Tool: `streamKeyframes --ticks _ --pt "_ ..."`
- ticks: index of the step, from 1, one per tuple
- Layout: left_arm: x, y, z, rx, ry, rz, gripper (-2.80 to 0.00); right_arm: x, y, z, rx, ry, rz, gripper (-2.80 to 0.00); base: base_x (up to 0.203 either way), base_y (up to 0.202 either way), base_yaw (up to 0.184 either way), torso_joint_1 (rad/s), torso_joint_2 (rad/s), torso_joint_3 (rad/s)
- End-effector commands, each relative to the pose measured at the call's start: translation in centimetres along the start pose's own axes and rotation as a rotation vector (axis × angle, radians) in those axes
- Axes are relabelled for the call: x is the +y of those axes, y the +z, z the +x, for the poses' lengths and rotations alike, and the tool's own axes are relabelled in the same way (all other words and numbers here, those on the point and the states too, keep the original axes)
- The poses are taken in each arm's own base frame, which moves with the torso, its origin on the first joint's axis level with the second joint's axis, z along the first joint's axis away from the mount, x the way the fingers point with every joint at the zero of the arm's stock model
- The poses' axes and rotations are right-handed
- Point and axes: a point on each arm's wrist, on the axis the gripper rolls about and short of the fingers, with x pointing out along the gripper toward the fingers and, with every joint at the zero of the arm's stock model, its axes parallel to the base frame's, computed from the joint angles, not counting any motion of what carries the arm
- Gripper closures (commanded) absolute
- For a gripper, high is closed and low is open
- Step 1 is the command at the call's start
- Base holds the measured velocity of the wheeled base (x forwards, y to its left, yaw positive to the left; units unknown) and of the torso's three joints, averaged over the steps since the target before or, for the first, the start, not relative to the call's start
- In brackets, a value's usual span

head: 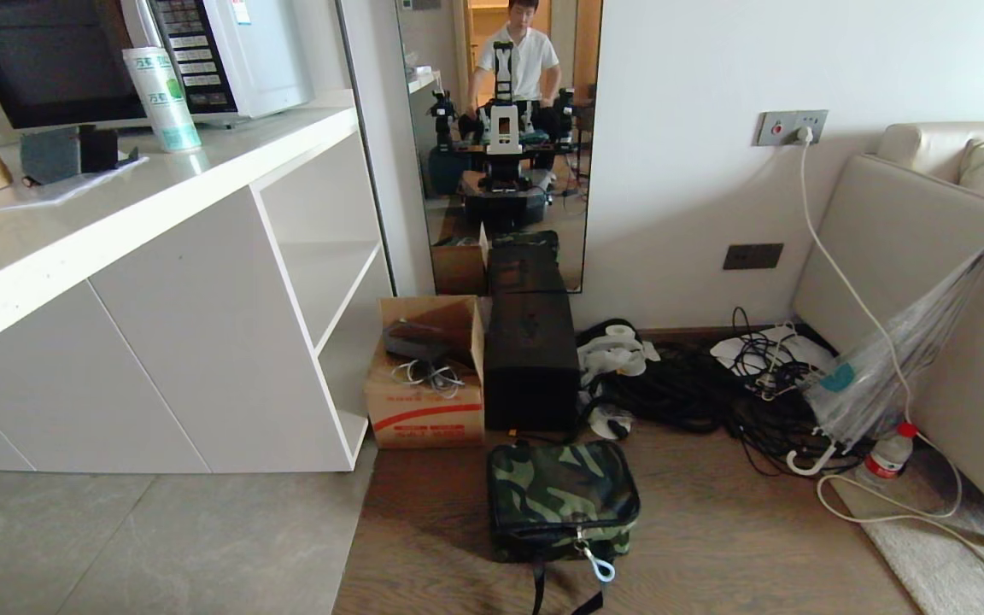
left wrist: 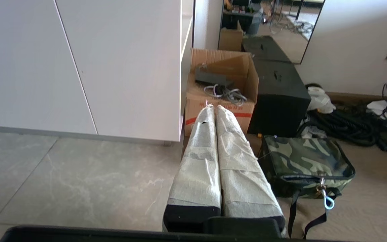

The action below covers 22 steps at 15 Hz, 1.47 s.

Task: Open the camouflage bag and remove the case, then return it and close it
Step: Open the top of the storage box

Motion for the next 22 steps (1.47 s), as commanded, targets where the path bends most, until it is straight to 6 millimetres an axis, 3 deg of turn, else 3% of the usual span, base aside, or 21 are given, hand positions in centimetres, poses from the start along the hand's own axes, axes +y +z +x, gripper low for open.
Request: streamKeyframes --ticks 1,13,22 --pt "0.01 -0.21 0.05 0.007 0.0 -0.001 0.0 0.0 0.01 0.01 0.001 0.0 0.0 0.0 0.0 0.0 0.0 -0.001 0.0 -0.135" --pt "0.01 -0.2 0.05 0.006 0.001 -0.001 0.0 0.0 0.01 0.01 0.0 0.0 0.0 0.0 0.0 0.0 0.0 0.002 0.0 -0.08" --pt "0.01 -0.2 0.05 0.006 0.002 -0.002 0.0 0.0 0.01 0.01 0.0 0.0 0.0 0.0 0.0 0.0 0.0 0.003 0.0 -0.181"
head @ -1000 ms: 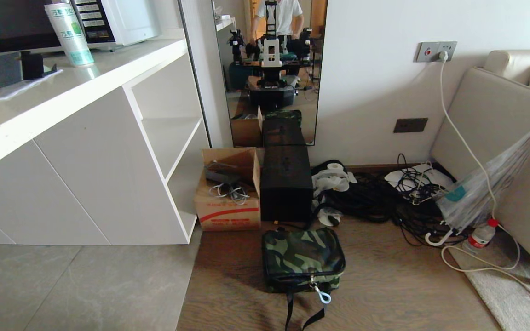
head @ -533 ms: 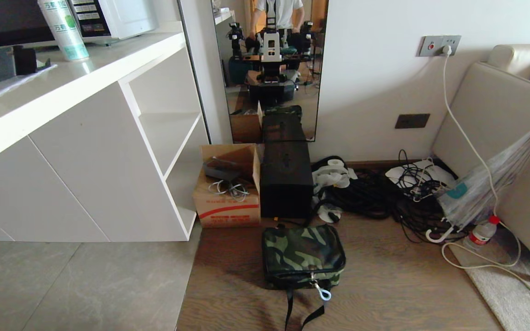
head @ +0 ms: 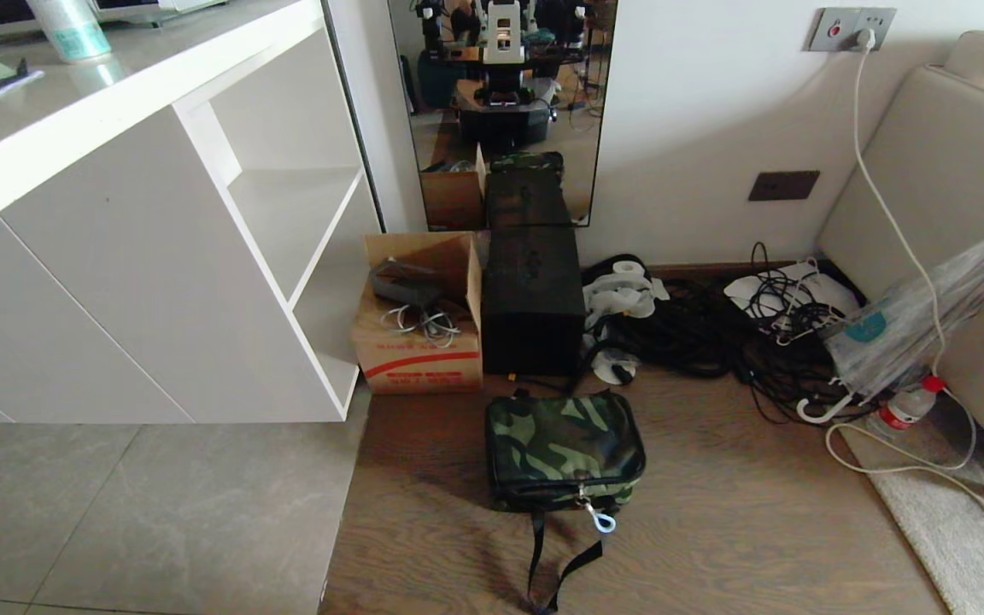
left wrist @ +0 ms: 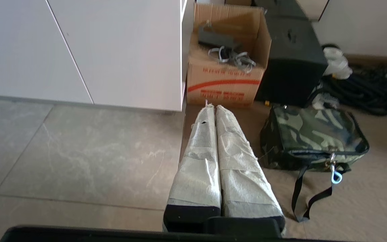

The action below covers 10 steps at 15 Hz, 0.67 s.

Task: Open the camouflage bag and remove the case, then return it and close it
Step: Open the top of the storage box

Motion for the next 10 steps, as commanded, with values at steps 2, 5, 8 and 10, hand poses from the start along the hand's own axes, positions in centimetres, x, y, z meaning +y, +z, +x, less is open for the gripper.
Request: streamKeyframes --ticks 2,5,8,10 --pt "0.01 -0.21 0.05 0.007 0.0 -0.001 0.0 0.0 0.01 0.01 0.0 0.0 -0.001 0.0 0.0 0.0 0.0 0.003 0.01 -0.199" --pt "0.01 -0.21 0.05 0.007 0.002 -0.001 0.0 0.0 0.01 0.01 0.0 0.0 0.0 0.0 0.0 0.0 0.0 0.002 0.01 -0.198" --pt "0.01 -0.21 0.05 0.007 0.002 -0.001 0.0 0.0 0.01 0.01 0.0 0.0 0.0 0.0 0.0 0.0 0.0 0.003 0.0 -0.199" --pt "0.01 -0.21 0.05 0.007 0.002 -0.001 0.0 0.0 0.0 0.01 0.001 0.0 0.0 0.0 0.0 0.0 0.0 0.004 0.0 -0.194"
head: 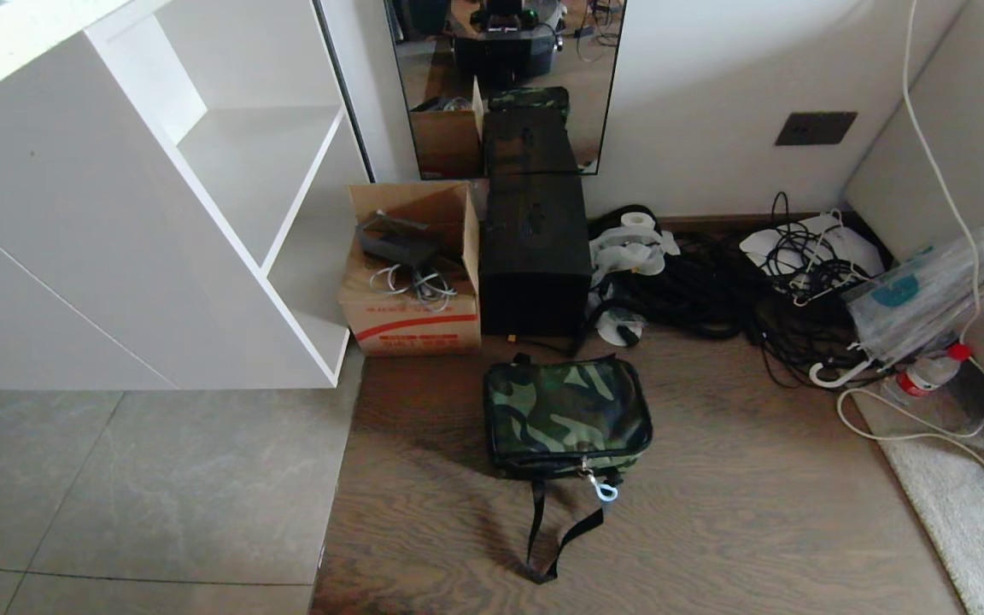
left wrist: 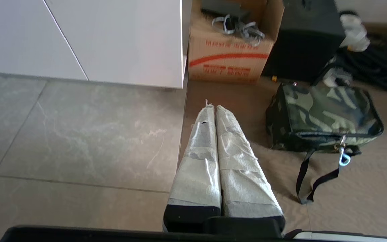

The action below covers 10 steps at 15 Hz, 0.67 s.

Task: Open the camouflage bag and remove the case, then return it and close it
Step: Open the top of the storage box

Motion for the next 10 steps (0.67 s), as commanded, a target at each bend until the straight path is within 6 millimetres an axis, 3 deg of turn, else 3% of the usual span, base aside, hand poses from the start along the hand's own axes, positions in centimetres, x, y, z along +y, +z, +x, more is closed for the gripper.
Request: streamKeyframes --ticks 1,10 --pt "0.01 -0.21 0.05 0.007 0.002 -0.001 0.0 0.0 0.01 0.01 0.0 0.0 0.0 0.0 0.0 0.0 0.0 0.002 0.0 -0.202" --pt "0.01 -0.21 0.05 0.007 0.0 -0.001 0.0 0.0 0.0 0.01 0.001 0.0 0.0 0.0 0.0 0.0 0.0 0.002 0.0 -0.196"
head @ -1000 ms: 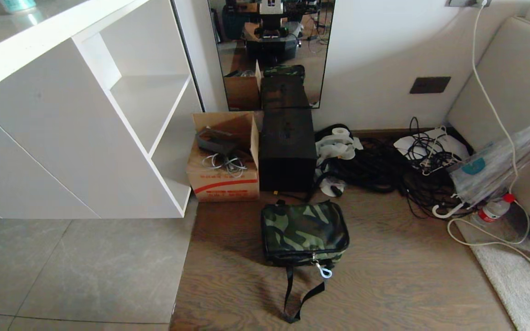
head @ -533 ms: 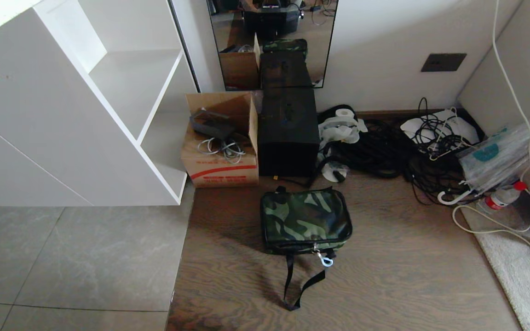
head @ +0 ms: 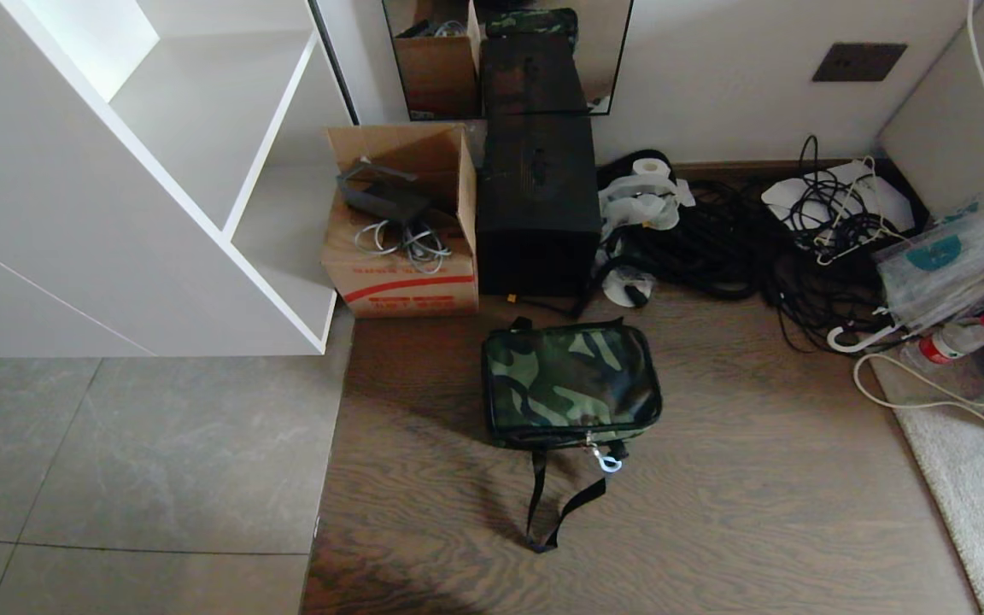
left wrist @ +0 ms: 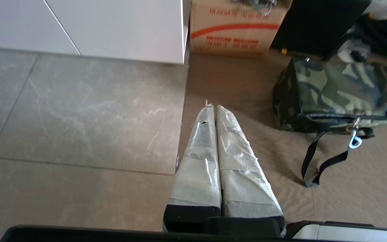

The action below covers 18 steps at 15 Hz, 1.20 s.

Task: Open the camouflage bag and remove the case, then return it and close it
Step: Open the top of the storage box

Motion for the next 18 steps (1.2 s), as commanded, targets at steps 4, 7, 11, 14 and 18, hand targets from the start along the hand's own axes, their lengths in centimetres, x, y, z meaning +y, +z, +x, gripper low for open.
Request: streamKeyframes --ticks 4,7,11,14,18 --pt "0.01 -0.21 0.05 0.007 0.001 -0.001 0.0 0.0 0.01 0.01 0.0 0.0 0.001 0.0 0.0 0.0 0.0 0.003 0.0 -0.198" --pt "0.01 -0.21 0.05 0.007 0.001 -0.001 0.0 0.0 0.0 0.01 0.001 0.0 0.001 0.0 0.0 0.0 0.0 0.002 0.0 -0.195" --pt "0.01 -0.21 0.05 0.007 0.001 -0.001 0.0 0.0 -0.01 0.01 0.002 0.0 0.001 0.0 0.0 0.0 0.0 0.004 0.0 -0.199" --pt "0.01 -0.21 0.05 0.007 0.0 -0.001 0.0 0.0 0.01 0.01 0.0 0.0 0.001 0.0 0.0 0.0 0.0 0.003 0.0 -0.199" --pt "0.01 -0.21 0.05 0.007 0.001 -0.001 0.0 0.0 0.01 0.01 0.0 0.0 0.001 0.0 0.0 0.0 0.0 0.003 0.0 -0.198"
